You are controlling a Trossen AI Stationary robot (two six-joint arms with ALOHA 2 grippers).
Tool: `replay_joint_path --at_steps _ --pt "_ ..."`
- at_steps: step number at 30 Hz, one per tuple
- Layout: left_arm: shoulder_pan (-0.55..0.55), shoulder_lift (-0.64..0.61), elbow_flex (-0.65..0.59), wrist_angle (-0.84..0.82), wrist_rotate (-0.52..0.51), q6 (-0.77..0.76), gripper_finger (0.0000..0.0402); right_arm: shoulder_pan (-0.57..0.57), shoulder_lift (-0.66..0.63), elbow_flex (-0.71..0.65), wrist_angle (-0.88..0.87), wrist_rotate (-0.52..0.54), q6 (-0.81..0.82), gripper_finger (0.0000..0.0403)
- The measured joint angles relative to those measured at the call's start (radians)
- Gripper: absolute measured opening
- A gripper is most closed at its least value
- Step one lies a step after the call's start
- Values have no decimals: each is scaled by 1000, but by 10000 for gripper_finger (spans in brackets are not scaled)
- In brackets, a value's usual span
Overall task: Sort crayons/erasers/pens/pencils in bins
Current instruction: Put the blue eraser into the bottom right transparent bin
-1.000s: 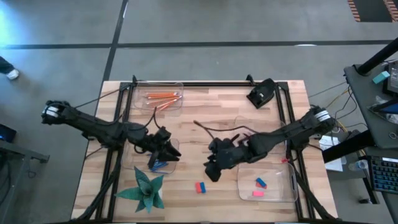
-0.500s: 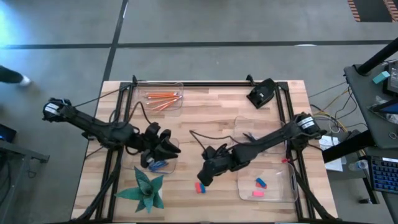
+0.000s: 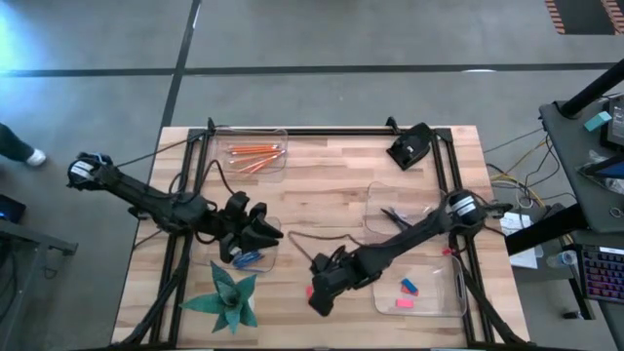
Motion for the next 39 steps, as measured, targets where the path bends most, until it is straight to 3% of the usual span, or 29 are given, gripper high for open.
replay_joint_path --at_steps 9,17,24,33,39 --pt "-1 0 -2 -1 -2 0 121 33 170 243 -173 -1 -208 190" --pt "-2 0 -8 -1 -4 -2 121 30 276 421 -381 8 -204 228" --pt "-3 0 -8 0 -8 -3 121 31 347 461 -384 8 -96 240" --pt "-3 1 -12 -7 -37 -28 121 31 353 449 -535 65 -88 238" --pt "-3 1 -12 -6 -59 -28 121 31 352 447 -530 80 -111 236"
